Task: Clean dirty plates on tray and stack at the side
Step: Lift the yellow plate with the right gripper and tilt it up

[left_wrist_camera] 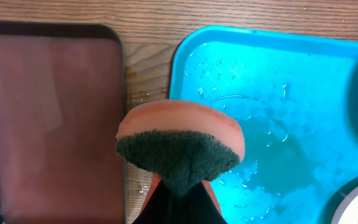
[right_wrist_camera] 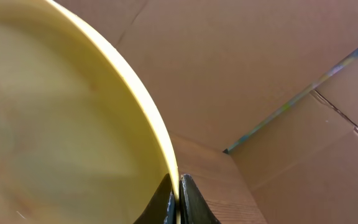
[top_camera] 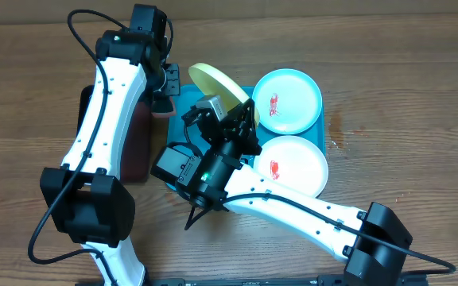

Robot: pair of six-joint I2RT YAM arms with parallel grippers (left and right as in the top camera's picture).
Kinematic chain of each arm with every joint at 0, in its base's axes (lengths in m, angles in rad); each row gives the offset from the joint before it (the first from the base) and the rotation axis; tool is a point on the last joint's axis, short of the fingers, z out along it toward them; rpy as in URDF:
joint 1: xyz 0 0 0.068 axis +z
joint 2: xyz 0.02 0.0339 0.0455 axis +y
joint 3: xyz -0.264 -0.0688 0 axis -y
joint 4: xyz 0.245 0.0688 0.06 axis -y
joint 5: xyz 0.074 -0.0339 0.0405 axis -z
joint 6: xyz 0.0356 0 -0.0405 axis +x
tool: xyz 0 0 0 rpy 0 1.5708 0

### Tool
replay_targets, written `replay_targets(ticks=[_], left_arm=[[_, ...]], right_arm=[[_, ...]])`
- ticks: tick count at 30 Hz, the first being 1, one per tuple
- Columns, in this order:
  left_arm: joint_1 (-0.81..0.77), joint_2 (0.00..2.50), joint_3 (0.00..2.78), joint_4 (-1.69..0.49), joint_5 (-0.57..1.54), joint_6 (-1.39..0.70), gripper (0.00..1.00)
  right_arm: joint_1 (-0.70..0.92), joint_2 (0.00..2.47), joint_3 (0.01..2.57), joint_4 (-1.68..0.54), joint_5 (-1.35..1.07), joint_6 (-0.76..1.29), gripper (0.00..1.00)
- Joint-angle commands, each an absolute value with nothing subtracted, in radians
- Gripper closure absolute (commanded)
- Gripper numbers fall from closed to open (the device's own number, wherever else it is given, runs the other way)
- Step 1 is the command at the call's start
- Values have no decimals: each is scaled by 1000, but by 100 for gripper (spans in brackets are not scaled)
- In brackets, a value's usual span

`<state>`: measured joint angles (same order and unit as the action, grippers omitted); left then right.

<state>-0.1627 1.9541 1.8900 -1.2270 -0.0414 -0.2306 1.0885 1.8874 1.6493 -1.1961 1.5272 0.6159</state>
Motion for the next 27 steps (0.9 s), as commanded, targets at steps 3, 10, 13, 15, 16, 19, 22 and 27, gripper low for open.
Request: replay_targets(ticks=[3, 10, 13, 15, 16, 19, 22, 27], left_arm=[[-159, 1951, 1886, -1227, -33, -239, 96], [-159, 1951, 1886, -1229, -33, -240, 96], [-159, 1951, 1886, -1228, -33, -240, 96], [-159, 1951, 1886, -1230, -33, -240, 96], [-159, 1951, 1886, -1230, -33, -240, 96], [-159, 1951, 1886, -1230, -32, -240, 96], [-160, 1951, 1886, -1229, -31, -241, 96], [-159, 1951, 1886, -1230, -21, -241, 96]], right_arm=[[1088, 1847, 1678, -1192, 1569, 625, 96], [1036, 1848, 1675, -1191, 1291, 634, 96], [968, 1848, 1675, -1191, 1049, 646, 96], [909, 1848, 1675, -1188, 889, 655, 96], [877, 1848, 1675, -1185, 811, 655, 96], [765, 1848, 1675, -1148, 531, 558, 96], [625, 1848, 1675, -1085, 170, 408, 96], [422, 1848, 1675, -1057, -209, 322, 96]])
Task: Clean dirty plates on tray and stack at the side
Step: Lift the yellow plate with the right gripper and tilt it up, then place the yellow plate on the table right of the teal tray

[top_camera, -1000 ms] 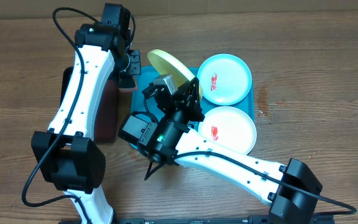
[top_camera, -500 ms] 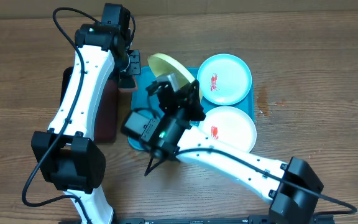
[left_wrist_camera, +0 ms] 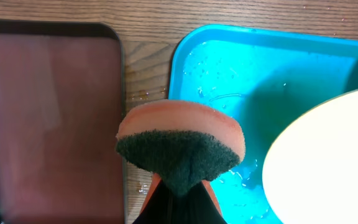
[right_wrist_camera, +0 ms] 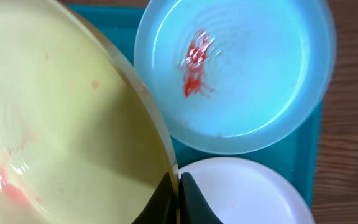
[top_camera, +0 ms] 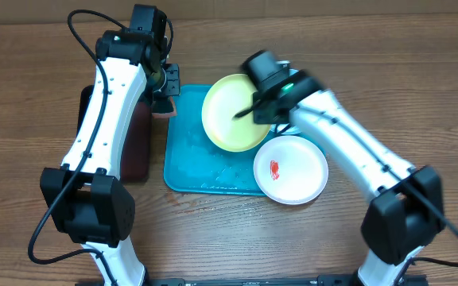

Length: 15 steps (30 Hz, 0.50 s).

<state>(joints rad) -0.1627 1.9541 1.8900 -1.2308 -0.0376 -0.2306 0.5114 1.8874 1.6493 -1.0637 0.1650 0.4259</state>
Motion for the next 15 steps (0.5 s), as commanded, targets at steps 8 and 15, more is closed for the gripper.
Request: replay_targets(ticks=[8, 15], left_arm=[[-159, 1951, 1886, -1229, -17, -241, 96], [-160, 1953, 1886, -1219, 1, -241, 96]], right_arm=[[43, 1848, 1675, -1119, -392, 306, 96], [-202, 1848, 1626, -1142, -203, 320, 96]])
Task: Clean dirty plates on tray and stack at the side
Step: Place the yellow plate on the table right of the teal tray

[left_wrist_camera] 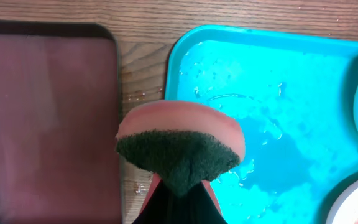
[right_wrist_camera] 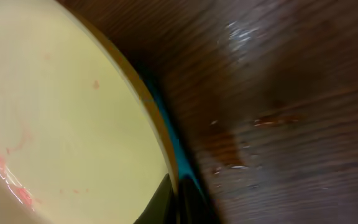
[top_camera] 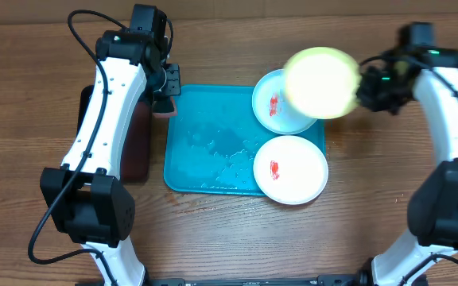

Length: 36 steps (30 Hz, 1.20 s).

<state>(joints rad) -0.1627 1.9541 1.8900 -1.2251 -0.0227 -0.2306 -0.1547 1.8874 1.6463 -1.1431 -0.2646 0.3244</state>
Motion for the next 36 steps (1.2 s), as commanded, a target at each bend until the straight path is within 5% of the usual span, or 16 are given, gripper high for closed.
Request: replay_targets(ticks=[1, 17, 23, 36], left_arm=[[-159, 1953, 1886, -1219, 1, -241, 96], [-160, 1954, 1886, -1219, 0, -240, 96], [-160, 1954, 1886, -1219, 1, -240, 96], [-160, 1954, 1886, -1215, -1, -240, 96]], right_arm=[[-224, 1848, 1608, -1138, -179, 335, 96], [-349, 1848, 1230, -807, -42, 450, 95], [-349, 1848, 1226, -803, -57, 449, 63], [-266, 1848, 1409, -994, -441, 92, 55]])
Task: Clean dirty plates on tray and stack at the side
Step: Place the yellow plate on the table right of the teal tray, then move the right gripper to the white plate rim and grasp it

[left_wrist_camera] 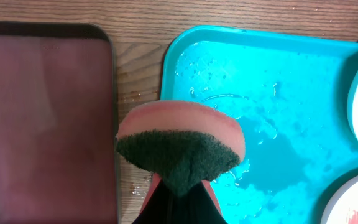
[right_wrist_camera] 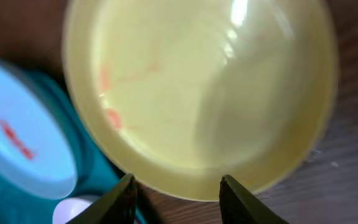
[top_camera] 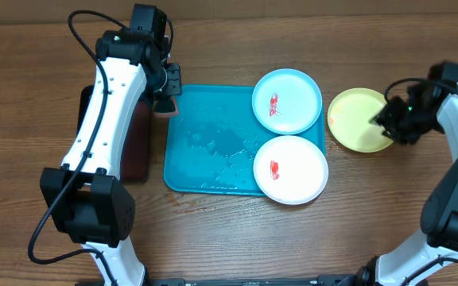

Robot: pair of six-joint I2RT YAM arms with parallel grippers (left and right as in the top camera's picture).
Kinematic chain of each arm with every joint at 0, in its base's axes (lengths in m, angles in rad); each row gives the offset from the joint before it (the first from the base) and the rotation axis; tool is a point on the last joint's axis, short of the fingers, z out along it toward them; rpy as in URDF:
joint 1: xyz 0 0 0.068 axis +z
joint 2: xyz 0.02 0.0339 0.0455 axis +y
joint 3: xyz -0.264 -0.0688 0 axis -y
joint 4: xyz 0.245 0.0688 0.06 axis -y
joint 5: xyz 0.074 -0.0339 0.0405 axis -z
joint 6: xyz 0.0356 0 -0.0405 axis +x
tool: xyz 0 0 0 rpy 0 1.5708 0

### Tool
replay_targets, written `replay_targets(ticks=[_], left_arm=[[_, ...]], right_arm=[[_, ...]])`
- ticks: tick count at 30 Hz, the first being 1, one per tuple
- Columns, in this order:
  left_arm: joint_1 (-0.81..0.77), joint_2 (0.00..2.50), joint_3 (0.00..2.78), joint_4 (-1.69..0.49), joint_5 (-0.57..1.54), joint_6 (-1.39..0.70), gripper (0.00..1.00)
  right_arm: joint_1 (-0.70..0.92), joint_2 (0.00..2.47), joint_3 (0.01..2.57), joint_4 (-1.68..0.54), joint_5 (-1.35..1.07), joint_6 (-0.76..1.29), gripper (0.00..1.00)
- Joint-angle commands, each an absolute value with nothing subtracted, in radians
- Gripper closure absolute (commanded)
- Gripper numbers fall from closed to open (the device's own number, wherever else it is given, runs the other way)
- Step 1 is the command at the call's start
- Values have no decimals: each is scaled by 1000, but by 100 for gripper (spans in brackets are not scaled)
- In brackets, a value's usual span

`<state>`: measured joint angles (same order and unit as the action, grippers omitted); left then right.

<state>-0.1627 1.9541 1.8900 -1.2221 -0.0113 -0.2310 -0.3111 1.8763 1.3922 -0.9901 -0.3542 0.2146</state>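
A yellow plate [top_camera: 358, 119] with faint red smears lies flat on the wood, right of the teal tray [top_camera: 205, 143]; it fills the right wrist view [right_wrist_camera: 197, 87]. My right gripper [top_camera: 390, 121] stands open at its right rim, fingers [right_wrist_camera: 124, 191] clear of it. On the tray sit a light-blue plate [top_camera: 287, 100] and a white plate [top_camera: 290, 169], each with a red stain. My left gripper [top_camera: 165, 94] is shut on a pink-and-green sponge [left_wrist_camera: 179, 146] over the tray's wet left edge.
A dark maroon mat [left_wrist_camera: 45, 118] lies left of the tray, partly under the left arm. Water drops cover the tray floor [left_wrist_camera: 260, 130]. Bare wood surrounds the yellow plate on the right.
The yellow plate, then held in the air above the tray's right edge, now lies on the table right of the tray. My right gripper has opened and let it go. Left gripper unchanged.
My right gripper held the yellow plate tilted over the tray's back left. Then the plate was level over the tray's middle, then in the air at the tray's right edge. Now it rests on the table, released. The left gripper stayed put, holding the sponge throughout.
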Motion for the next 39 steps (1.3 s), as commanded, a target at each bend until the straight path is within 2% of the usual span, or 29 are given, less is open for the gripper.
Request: replay_targets(ticks=[1, 10, 13, 20, 28, 39], left_arm=[[-160, 1954, 1886, -1214, 0, -240, 96], [-160, 1954, 1886, -1211, 0, -240, 96], [-160, 1954, 1886, -1211, 0, -240, 96], [-160, 1954, 1886, -1211, 0, -240, 96], [-160, 1954, 1886, -1211, 0, -240, 96], [-160, 1954, 1886, -1211, -1, -240, 96]], right_arm=[[-242, 1851, 1405, -988, -424, 73, 55], [-60, 1859, 1340, -898, -246, 70, 56], [-30, 1859, 1313, -871, -243, 70, 60], [-5, 1859, 1246, -820, -247, 70, 66], [33, 1859, 1169, -734, -243, 70, 68], [38, 1860, 1113, -644, -210, 79, 82]])
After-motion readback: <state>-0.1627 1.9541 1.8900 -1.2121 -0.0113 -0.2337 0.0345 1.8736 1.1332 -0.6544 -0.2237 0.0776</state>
